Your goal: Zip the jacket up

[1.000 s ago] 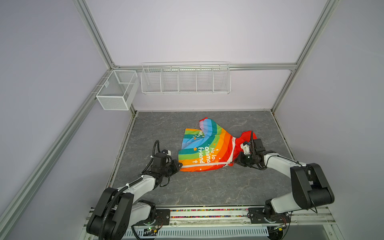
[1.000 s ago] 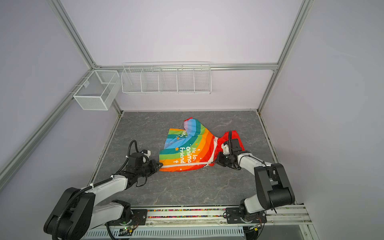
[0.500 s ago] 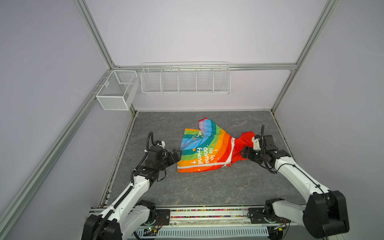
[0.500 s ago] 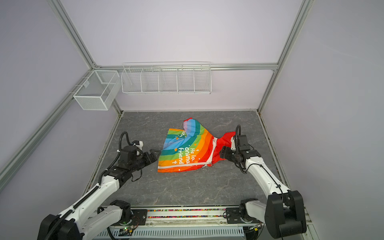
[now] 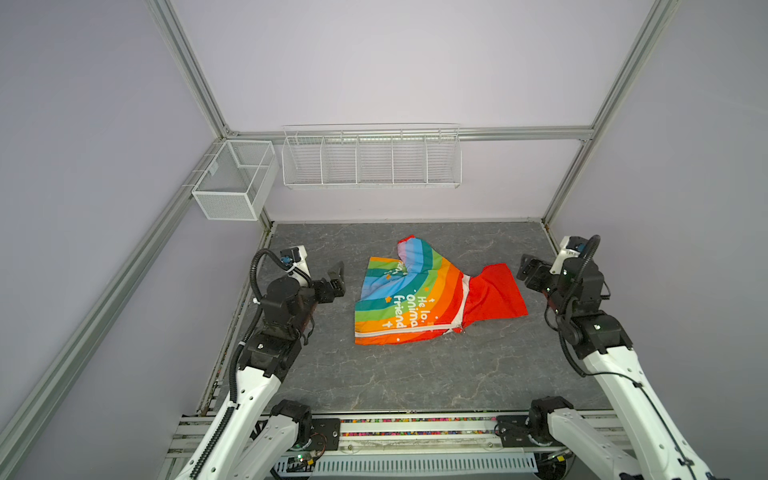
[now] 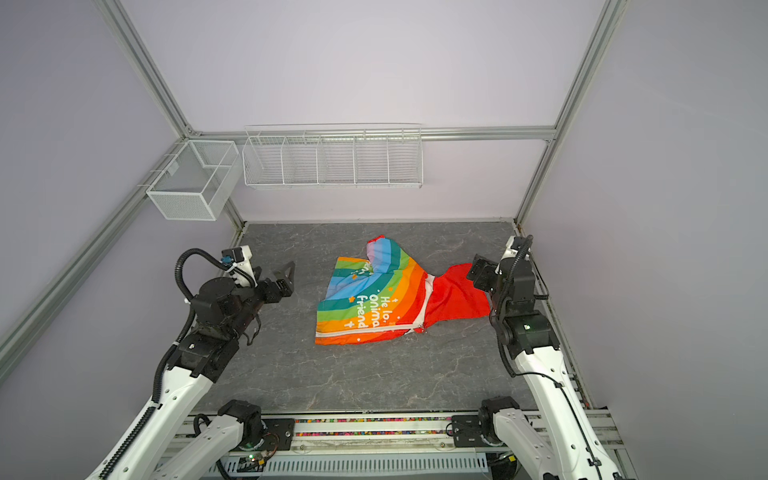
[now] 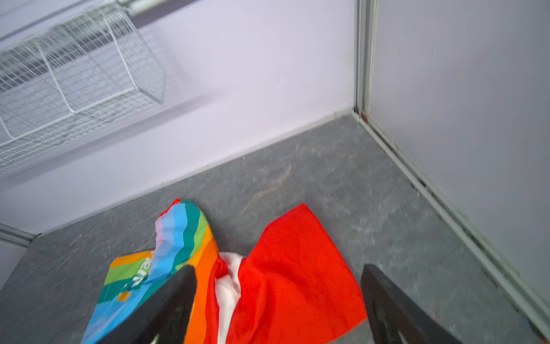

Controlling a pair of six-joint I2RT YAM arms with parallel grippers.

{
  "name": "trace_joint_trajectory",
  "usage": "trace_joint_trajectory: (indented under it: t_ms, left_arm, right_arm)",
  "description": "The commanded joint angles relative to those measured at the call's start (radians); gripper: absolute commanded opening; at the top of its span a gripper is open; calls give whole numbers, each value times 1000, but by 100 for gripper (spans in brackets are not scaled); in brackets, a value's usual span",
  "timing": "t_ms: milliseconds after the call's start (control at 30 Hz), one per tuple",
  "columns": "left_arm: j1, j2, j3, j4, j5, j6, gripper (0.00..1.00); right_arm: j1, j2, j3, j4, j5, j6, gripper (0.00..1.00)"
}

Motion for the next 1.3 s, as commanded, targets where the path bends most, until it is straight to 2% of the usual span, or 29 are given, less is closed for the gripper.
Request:
trace_joint_trajectory:
  t_ms: [0, 67, 133, 200, 300, 433, 467, 567, 600, 667, 733, 800, 833, 900, 933, 1000, 1133, 1267]
  left_arm:
    - [4, 39, -86, 228, -177, 117, 100]
    - [4, 70, -201, 399, -303, 150, 100]
    - [8, 114, -307, 535, -431, 173, 100]
    - [30, 160, -363, 573, -477, 191, 100]
    - [67, 239, -422, 618, -522, 188, 100]
    - [126, 352, -478, 747, -480, 179, 100]
    - [146, 381, -483, 799, -455, 185, 99]
    - [164, 437, -431, 775, -429, 182, 99]
    - [165, 475, -424, 822, -411, 208, 99]
    - [168, 551, -426, 940, -362, 250, 99]
    - [179, 660, -463, 1100, -322, 252, 99]
    - [179, 809, -526, 1409, -301, 296, 99]
    - [166, 840, -542, 1500, -343, 311, 99]
    - [163, 760, -515, 1322, -361, 273, 99]
    - [165, 739, -480, 1228, -370, 262, 99]
    - [171, 746, -415, 1122, -371, 258, 99]
    - [215, 769, -374, 1072, -327, 227, 99]
    - [222, 768, -372, 1064, -322, 221, 99]
  right_arm:
    - [-1, 51, -92, 292, 73, -166, 89]
    - [-8, 106, -127, 355, 167, -216, 89]
    - [-21, 162, -175, 405, 208, -295, 89]
    - [-28, 202, -248, 464, 244, -337, 89]
    - [-45, 256, -362, 556, 251, -320, 89]
    - [-53, 374, -456, 751, 226, -287, 89]
    - [-53, 411, -463, 799, 212, -298, 89]
    - [-45, 518, -471, 952, 182, -358, 89]
    - [-50, 545, -469, 978, 129, -381, 89]
    - [-53, 618, -485, 1093, 89, -402, 89]
    - [-91, 603, -504, 1068, 7, -369, 89]
    - [-105, 680, -560, 1281, -35, -387, 89]
    - [-104, 671, -557, 1247, -57, -398, 89]
    - [-109, 642, -494, 1084, -91, -387, 89]
    - [-121, 662, -505, 1141, -109, -386, 89]
    - [-125, 643, -492, 1074, -116, -380, 89]
    - [-131, 647, -491, 1085, -127, -376, 89]
    - [-132, 650, -494, 1094, -126, -376, 89]
